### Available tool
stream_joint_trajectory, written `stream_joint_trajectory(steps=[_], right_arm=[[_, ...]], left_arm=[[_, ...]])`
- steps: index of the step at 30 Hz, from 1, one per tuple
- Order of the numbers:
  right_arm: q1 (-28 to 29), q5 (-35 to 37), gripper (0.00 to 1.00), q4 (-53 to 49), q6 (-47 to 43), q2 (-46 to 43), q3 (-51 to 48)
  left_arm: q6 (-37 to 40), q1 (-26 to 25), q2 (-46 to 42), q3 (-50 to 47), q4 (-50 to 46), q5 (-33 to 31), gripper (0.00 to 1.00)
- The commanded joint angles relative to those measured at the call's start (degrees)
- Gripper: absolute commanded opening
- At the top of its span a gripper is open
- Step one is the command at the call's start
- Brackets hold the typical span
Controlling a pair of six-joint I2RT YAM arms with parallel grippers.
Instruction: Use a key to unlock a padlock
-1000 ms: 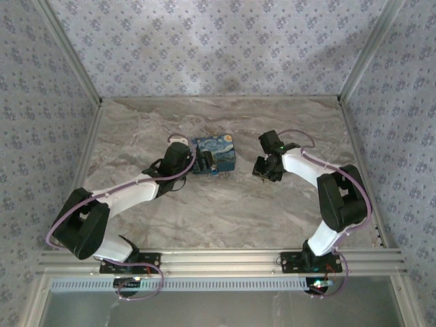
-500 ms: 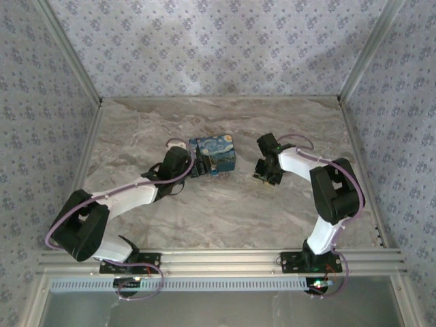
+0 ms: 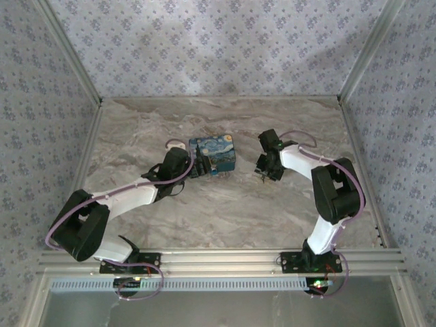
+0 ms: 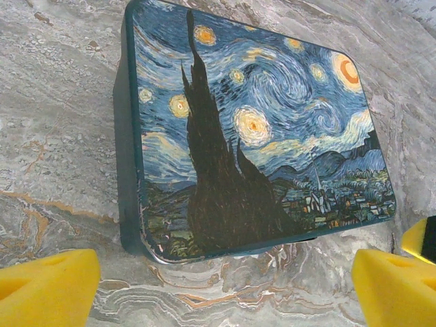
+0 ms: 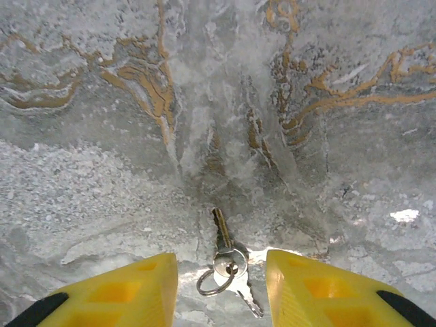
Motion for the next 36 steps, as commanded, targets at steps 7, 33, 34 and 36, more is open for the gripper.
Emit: stream_joint_trajectory(steps=[7, 33, 34, 36], right_arm=[[0.4, 1.0, 0.42, -0.3, 1.6, 1.7, 0.6], [0.5, -1.9, 0.09, 1.5, 2.7, 1.5, -2.8], [0.5, -1.8, 0.09, 1.7, 2.8, 1.3, -3.1], [0.5, -1.9, 0.09, 1.7, 2.9, 1.1, -3.2]], left_arm=[[-0.7, -0.4, -1.3, -1.3, 1.9, -0.3, 0.95], [-1.7, -0.5, -1.1, -3.0, 3.1, -0.8, 0.95], [-1.9, -0.5, -1.2, -3.0, 3.1, -0.8, 0.95], [-2.0, -0.5, -1.2, -3.0, 3.1, -0.8, 0.95]])
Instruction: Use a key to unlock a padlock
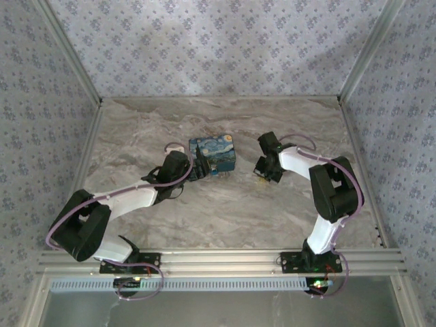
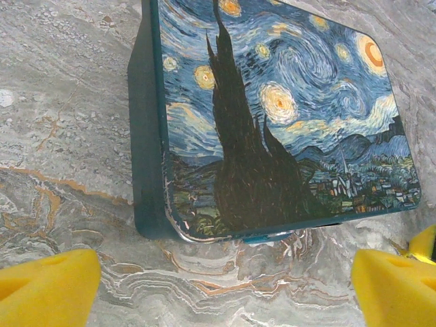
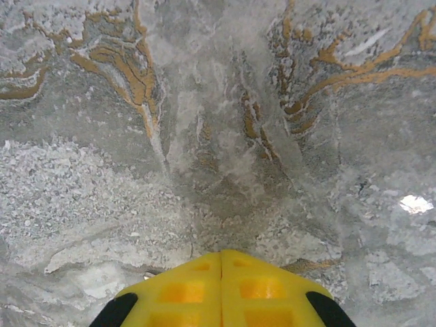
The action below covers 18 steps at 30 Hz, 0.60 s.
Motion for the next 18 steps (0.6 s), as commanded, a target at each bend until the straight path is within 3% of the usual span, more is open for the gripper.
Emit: stream_joint_trajectory(steps=[1, 11, 18], right_arm=[[0.3, -0.6, 0.12, -0.8, 0.7, 0.0, -1.2], [1.2, -0.5, 0.23, -1.8, -0.5, -2.4, -0.6], [2.6, -0.2, 0.24, -2.1, -0.5, -2.3, -0.6]], left_arm=[[-0.8, -0.5, -1.2, -0.6, 1.6, -0.8, 0.95], [-1.1, -0.5, -1.3, -0.9, 1.9, -1.0, 0.95], [-1.5, -0.4, -1.4, -1.2, 2.1, -0.9, 0.95]])
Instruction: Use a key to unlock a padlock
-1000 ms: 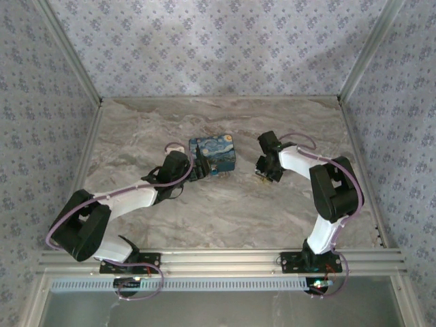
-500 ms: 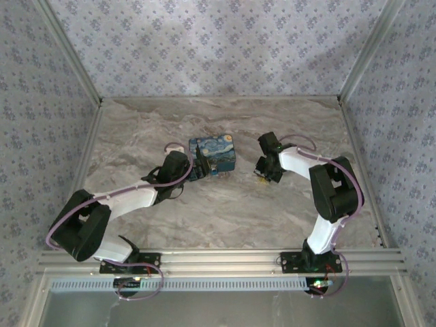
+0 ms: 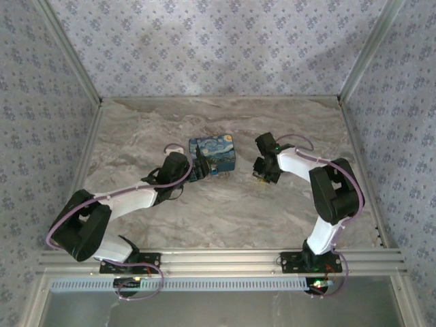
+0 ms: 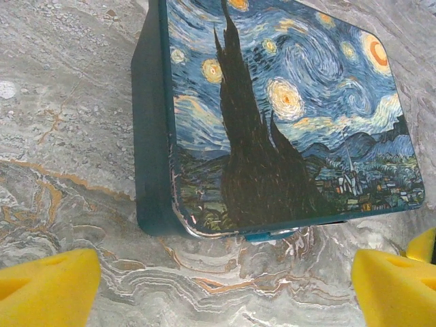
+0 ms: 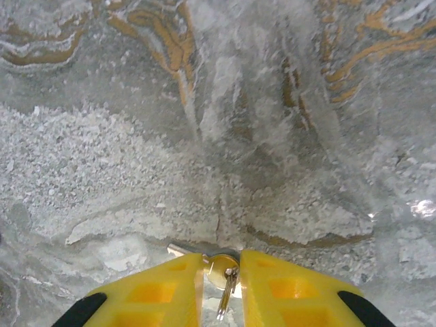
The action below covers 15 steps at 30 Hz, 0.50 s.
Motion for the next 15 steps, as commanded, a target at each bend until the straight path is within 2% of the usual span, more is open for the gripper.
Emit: stream_joint_trajectory(steps=[1, 3, 9, 12, 15], right_arm=[[0.6, 0.4, 0.23, -2.0, -0.3, -1.2, -0.5], [0.5, 0.5, 0.22, -1.9, -0.2, -0.7, -0.7], [0.2, -0.7, 0.11, -1.1, -0.2, 1.4, -1.5], [0.1, -0.7, 0.1, 0.0, 0.0, 2.1, -2.0], [0.0, -1.2, 0.05, 0.4, -0.2, 2.0, -2.4]], left_arm=[[-0.7, -0.5, -1.6, -0.2, 0.9, -0.9, 0.95], [-0.8, -0.5, -1.9, -0.5, 1.0, -1.0, 0.95], [-0.8, -0.5, -2.1, -0.8, 1.1, -1.1, 0.95], [-0.9, -0.4, -2.3, -1.0, 1.1, -1.3, 0.95], [-0.8, -0.5, -2.5, -1.0, 1.0, -1.4, 0.95]])
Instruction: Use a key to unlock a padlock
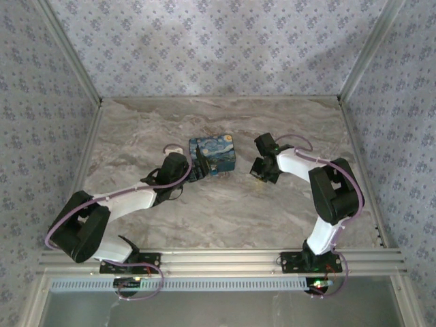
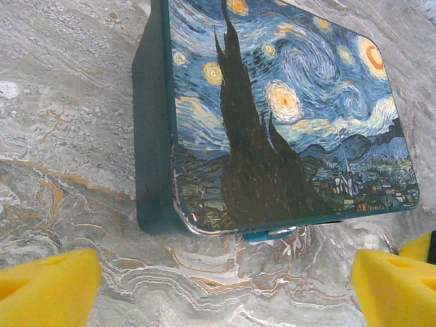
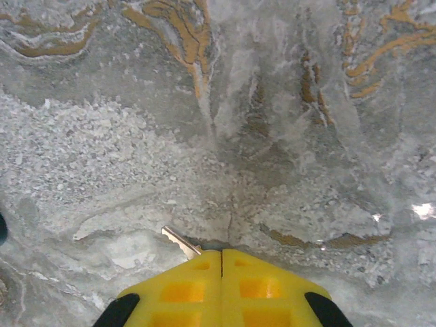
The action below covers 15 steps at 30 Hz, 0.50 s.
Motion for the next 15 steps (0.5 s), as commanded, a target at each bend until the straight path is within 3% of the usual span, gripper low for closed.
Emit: stream_joint_trajectory(steps=[1, 15], right_arm=[[-0.3, -0.7, 0.04, -0.7, -0.2, 1.4, -2.1], [-1.9, -2.2, 0.0, 9.3, -6.9, -19.7, -7.7]], left_arm=[[-0.4, -0.5, -2.0, -0.4, 0.7, -1.3, 0.95], [1.1, -0.7, -5.7, 3.9, -1.6, 0.8, 0.95]])
